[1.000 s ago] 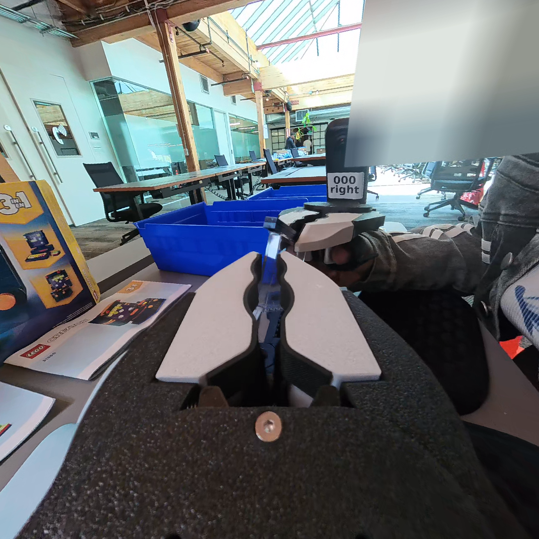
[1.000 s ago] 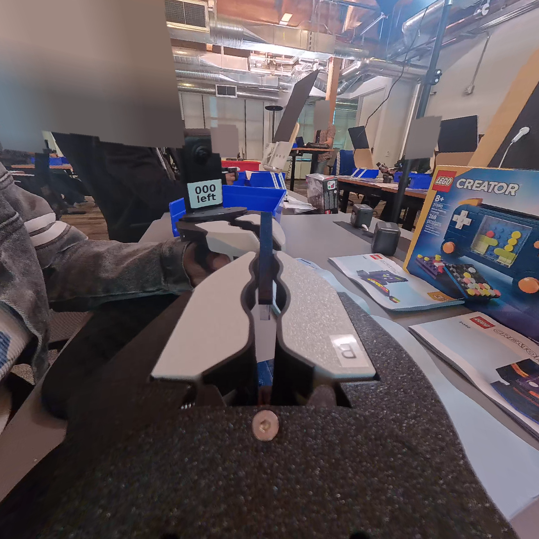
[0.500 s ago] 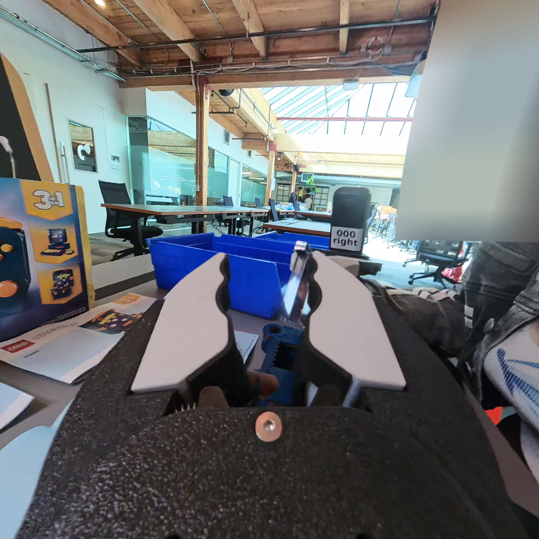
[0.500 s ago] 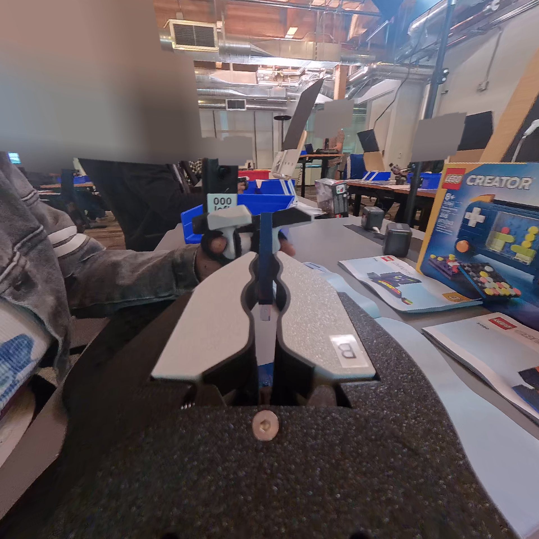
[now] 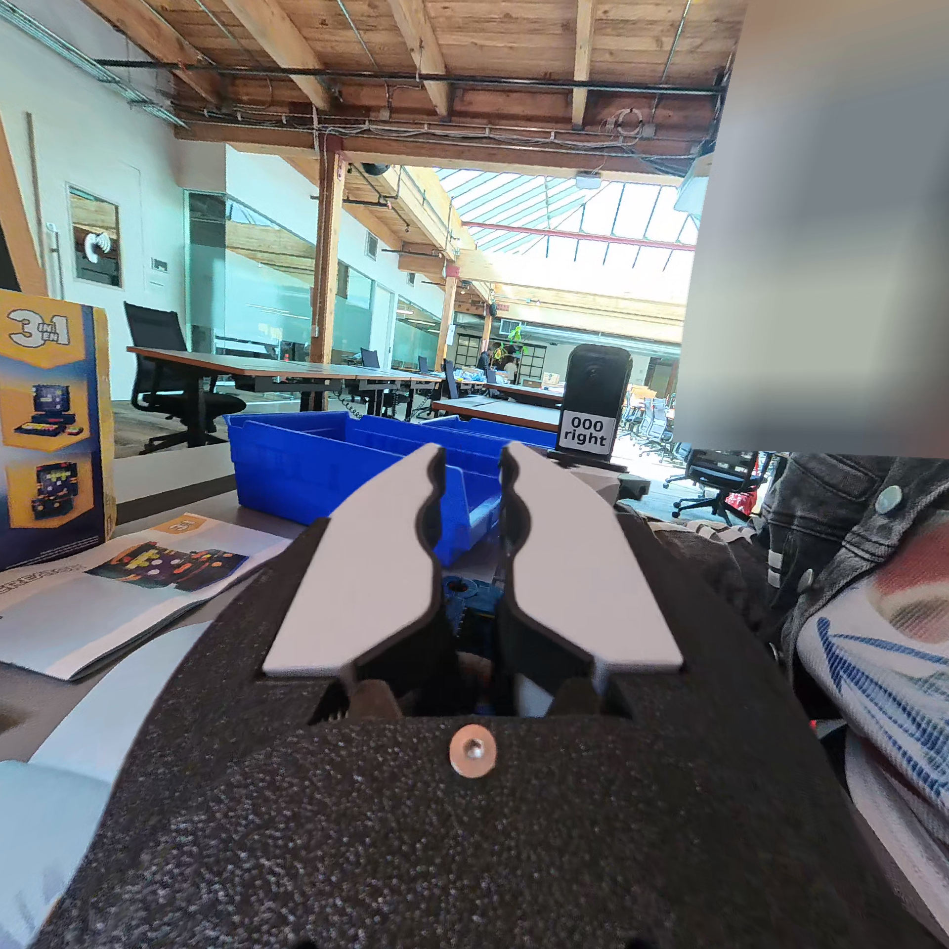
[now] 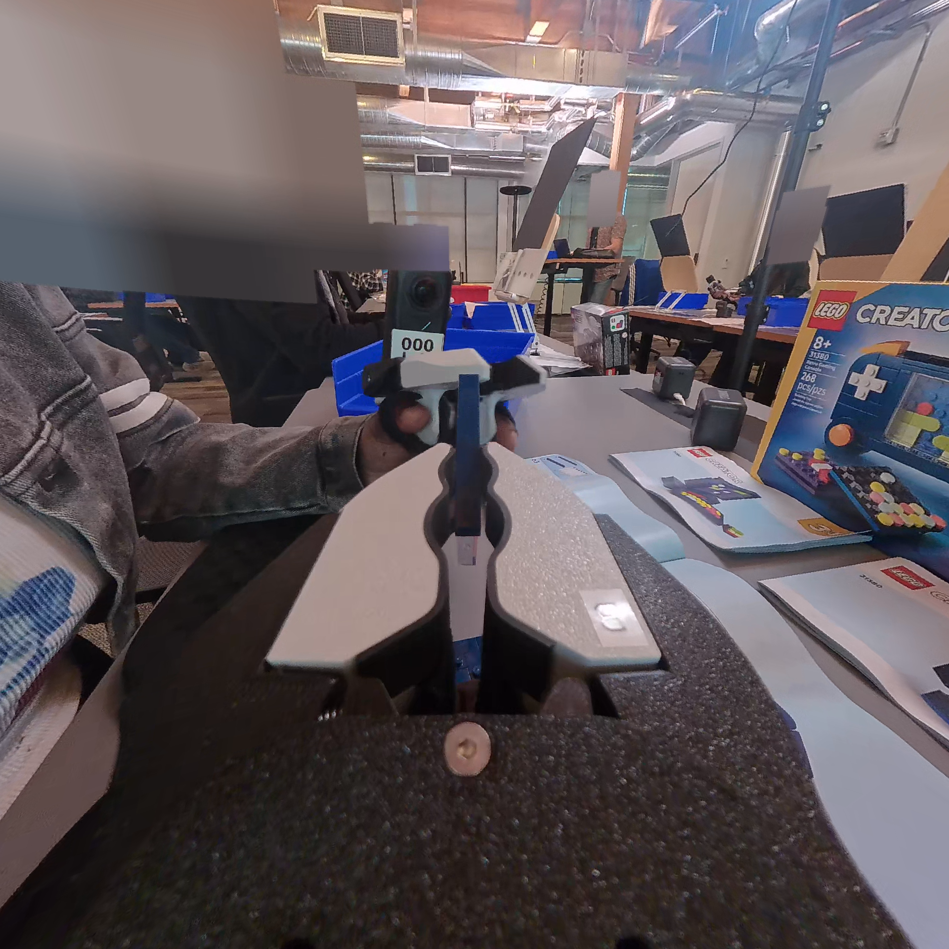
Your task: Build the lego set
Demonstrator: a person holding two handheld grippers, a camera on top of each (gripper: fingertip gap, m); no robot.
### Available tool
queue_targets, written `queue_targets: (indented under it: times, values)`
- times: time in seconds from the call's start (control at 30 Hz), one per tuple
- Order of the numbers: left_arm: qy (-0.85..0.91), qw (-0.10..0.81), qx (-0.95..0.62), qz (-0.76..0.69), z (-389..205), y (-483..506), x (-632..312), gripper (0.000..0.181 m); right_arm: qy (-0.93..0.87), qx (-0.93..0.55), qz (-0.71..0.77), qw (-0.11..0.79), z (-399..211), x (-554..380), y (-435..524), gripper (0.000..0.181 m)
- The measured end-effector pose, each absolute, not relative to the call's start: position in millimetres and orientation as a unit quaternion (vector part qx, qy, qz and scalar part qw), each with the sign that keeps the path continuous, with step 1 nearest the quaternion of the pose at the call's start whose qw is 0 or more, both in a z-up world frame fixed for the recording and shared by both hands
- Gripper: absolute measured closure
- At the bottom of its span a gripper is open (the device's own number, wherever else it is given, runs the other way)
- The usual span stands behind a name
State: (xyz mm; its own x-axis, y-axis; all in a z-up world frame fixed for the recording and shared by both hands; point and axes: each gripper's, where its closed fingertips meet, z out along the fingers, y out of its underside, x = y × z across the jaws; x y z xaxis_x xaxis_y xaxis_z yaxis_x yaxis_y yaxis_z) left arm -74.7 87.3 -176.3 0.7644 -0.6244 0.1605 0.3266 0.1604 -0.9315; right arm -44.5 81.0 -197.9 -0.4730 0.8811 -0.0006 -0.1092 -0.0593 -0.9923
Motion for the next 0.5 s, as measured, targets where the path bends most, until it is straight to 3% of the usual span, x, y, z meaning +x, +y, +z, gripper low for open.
queue_targets:
  times: [0.03,0.1,0.3,0.5]
  values:
    - [0.132,0.747,-0.571,-0.313,-178.6,88.6,-74.2,0.155,-0.568,-0.340,0.643,0.385,-198.1,-44.5,80.8,0.174]
    - [0.145,0.735,-0.582,-0.317,-183.2,89.4,-68.6,0.151,-0.570,-0.339,0.642,0.385,-198.2,-44.4,80.4,0.174]
    - [0.181,0.727,-0.585,-0.310,-186.3,86.0,-59.3,0.178,-0.569,-0.338,0.643,0.385,-198.1,-44.5,80.5,0.174]
    - [0.180,0.724,-0.587,-0.313,-187.4,86.5,-58.9,0.173,-0.569,-0.338,0.643,0.385,-198.1,-44.4,80.5,0.174]
